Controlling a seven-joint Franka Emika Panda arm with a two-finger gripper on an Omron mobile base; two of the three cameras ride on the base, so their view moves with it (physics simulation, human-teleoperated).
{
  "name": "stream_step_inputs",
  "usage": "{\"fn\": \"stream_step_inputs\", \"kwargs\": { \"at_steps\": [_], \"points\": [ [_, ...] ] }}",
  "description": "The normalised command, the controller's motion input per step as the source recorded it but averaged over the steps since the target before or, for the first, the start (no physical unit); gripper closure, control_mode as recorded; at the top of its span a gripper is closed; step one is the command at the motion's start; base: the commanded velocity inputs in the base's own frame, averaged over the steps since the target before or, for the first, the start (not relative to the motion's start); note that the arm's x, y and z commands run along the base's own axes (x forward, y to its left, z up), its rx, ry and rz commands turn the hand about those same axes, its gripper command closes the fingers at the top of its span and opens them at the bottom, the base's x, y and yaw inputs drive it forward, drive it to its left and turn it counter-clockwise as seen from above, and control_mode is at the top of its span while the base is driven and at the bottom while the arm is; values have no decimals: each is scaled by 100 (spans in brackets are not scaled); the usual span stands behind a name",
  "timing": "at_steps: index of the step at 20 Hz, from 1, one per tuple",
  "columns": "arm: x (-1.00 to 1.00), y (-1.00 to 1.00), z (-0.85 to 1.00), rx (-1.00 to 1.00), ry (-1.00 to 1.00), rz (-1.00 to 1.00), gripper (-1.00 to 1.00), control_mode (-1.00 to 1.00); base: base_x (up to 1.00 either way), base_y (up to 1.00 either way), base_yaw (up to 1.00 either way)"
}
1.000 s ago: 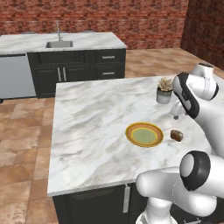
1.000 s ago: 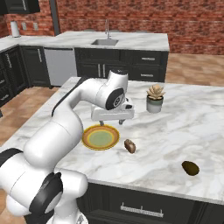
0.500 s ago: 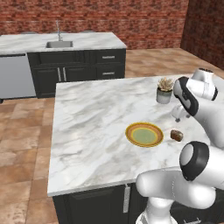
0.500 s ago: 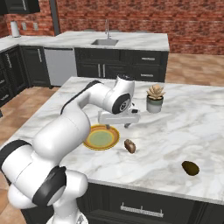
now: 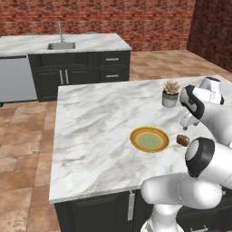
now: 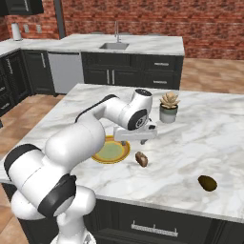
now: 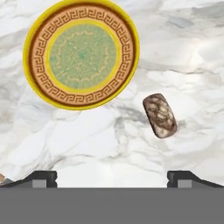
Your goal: Pick the avocado and bread from the counter and place them on the plate. Then pick the jam from the cabinet and place it next to the plate. Lastly close the cabinet door.
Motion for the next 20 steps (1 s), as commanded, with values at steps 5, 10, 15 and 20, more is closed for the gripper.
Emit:
{"fn": "stream_step_inputs", "kwargs": {
  "at_steps": [5, 10, 15, 20],
  "points": [
    [8, -12, -29, -1, 0, 0, -100, -100, 0, 0, 0],
    [10, -9, -31, -2, 0, 0, -100, -100, 0, 0, 0],
    [14, -12, -22, 0, 0, 0, -100, -100, 0, 0, 0],
    [12, -11, -19, 0, 0, 0, -100, -100, 0, 0, 0]
  ]
}}
